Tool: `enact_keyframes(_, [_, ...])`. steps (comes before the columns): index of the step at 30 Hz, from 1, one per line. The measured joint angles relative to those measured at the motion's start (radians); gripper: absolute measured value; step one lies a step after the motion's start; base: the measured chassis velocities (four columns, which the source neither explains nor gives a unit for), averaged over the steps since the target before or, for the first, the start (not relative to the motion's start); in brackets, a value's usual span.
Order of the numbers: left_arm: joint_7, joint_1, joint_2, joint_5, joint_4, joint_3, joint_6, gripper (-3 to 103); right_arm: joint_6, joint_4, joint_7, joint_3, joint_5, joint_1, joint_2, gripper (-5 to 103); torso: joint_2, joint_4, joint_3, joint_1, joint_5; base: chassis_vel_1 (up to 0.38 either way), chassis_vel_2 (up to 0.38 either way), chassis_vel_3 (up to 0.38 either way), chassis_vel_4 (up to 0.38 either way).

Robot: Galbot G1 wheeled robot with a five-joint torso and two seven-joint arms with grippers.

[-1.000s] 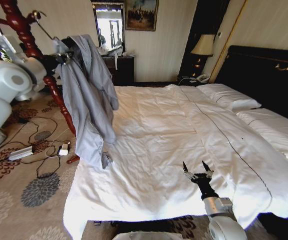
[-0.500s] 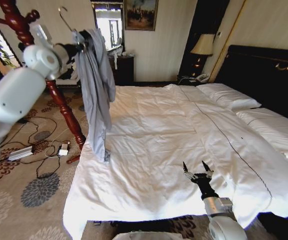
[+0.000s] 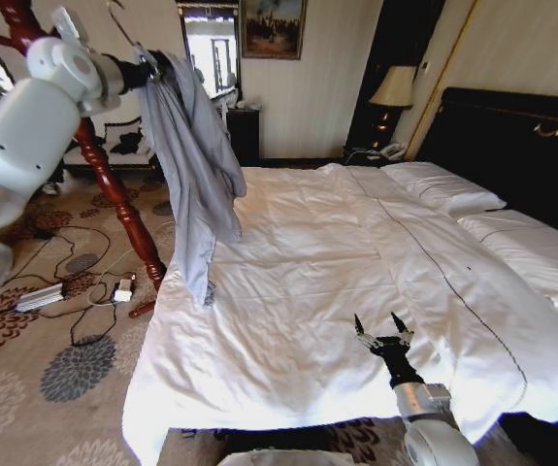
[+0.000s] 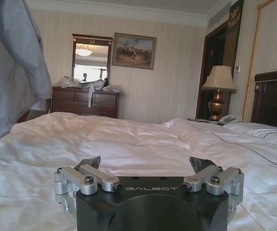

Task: Pick up the clothes from the bed and hang them on the clothes hanger.

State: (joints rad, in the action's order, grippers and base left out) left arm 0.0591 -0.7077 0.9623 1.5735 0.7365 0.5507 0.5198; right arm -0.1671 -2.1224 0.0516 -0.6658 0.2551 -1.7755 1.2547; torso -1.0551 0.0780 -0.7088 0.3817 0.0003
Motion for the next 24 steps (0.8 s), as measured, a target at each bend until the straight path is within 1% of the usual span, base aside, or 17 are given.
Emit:
enact_keyframes(2, [-0.004, -0.005, 0.006, -0.005, -0.016, 0.0, 0.003, 16, 0.0, 0.0, 0.0, 0.0, 0.0, 0.0, 0.0, 100, 0.0, 0.0, 0.0, 0.0, 0.0, 0.0, 0.0, 0.0, 0.0])
enact_keyframes(5, [-0.018, -0.02, 0.017, -0.025, -0.071, -0.007, 0.018, 16, 0.0, 0.0, 0.0, 0.0, 0.0, 0.0, 0.0, 100, 0.0, -0.0002, 0.0, 0.0, -0.0006, 0.0, 0.0, 0.0, 0.0])
enact_keyframes(9, [-0.02, -0.022, 0.012, -0.03, -0.079, -0.013, 0.026, 16, 0.0, 0.0, 0.0, 0.0, 0.0, 0.0, 0.0, 100, 0.0, -0.0001, 0.0, 0.0, -0.0003, 0.0, 0.0, 0.0, 0.0])
enact_keyframes(14, [-0.02, -0.03, 0.016, -0.042, -0.126, -0.03, 0.045, 16, 0.0, 0.0, 0.0, 0.0, 0.0, 0.0, 0.0, 100, 0.0, -0.0005, 0.0, 0.0, -0.0008, 0.0, 0.0, 0.0, 0.0])
enact_keyframes(15, [-0.02, -0.036, 0.024, -0.047, -0.15, -0.039, 0.054, 16, 0.0, 0.0, 0.0, 0.0, 0.0, 0.0, 0.0, 100, 0.0, -0.0003, 0.0, 0.0, -0.0006, 0.0, 0.0, 0.0, 0.0])
enact_keyframes(17, [-0.028, -0.044, 0.038, -0.073, -0.189, -0.053, 0.066, 16, 0.0, 0.0, 0.0, 0.0, 0.0, 0.0, 0.0, 100, 0.0, 0.0001, 0.0, 0.0, -0.0001, 0.0, 0.0, 0.0, 0.0])
enact_keyframes(19, [-0.031, -0.046, 0.042, -0.084, -0.198, -0.057, 0.069, 16, 0.0, 0.0, 0.0, 0.0, 0.0, 0.0, 0.0, 100, 0.0, 0.0, 0.0, 0.0, -0.0002, 0.0, 0.0, 0.0, 0.0])
enact_keyframes(21, [-0.041, -0.05, 0.06, -0.118, -0.237, -0.07, 0.078, 16, 0.0, 0.0, 0.0, 0.0, 0.0, 0.0, 0.0, 100, 0.0, -0.0002, 0.0, 0.0, -0.0004, 0.0, 0.0, 0.0, 0.0])
enact_keyframes(24, [-0.039, -0.05, 0.071, -0.135, -0.253, -0.083, 0.084, 16, 0.0, 0.0, 0.0, 0.0, 0.0, 0.0, 0.0, 100, 0.0, 0.0, 0.0, 0.0, -0.0005, 0.0, 0.0, 0.0, 0.0])
